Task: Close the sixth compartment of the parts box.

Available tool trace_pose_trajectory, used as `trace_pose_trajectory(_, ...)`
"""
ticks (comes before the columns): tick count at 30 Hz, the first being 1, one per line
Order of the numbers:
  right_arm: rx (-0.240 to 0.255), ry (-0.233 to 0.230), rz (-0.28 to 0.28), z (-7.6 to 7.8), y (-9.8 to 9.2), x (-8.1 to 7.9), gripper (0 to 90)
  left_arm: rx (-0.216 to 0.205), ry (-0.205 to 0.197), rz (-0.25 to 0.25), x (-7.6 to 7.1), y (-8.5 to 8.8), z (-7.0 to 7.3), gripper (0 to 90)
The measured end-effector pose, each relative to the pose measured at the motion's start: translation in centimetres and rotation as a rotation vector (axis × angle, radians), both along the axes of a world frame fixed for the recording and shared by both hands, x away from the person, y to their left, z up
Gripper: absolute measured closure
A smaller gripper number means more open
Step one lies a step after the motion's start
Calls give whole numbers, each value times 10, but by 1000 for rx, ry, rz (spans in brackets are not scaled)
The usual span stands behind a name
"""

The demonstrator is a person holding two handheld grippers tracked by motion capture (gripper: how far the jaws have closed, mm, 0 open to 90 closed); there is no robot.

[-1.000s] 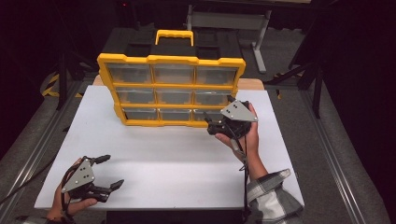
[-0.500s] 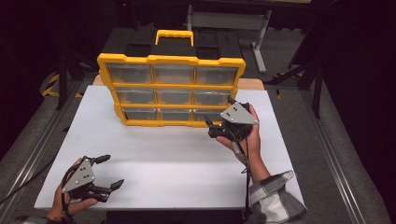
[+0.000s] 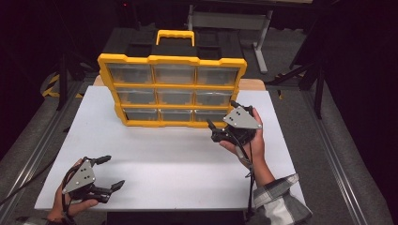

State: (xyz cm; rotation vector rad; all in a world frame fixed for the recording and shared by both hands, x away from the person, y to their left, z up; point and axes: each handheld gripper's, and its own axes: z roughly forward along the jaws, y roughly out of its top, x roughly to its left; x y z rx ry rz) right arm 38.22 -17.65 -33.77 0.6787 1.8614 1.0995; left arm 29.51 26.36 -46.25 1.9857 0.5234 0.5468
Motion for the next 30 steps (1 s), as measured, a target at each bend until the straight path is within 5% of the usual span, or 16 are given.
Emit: trace_pose_trajectory(30,-43,3,16,-8,-8,-19,98,4,-5,4,0,0,0,81)
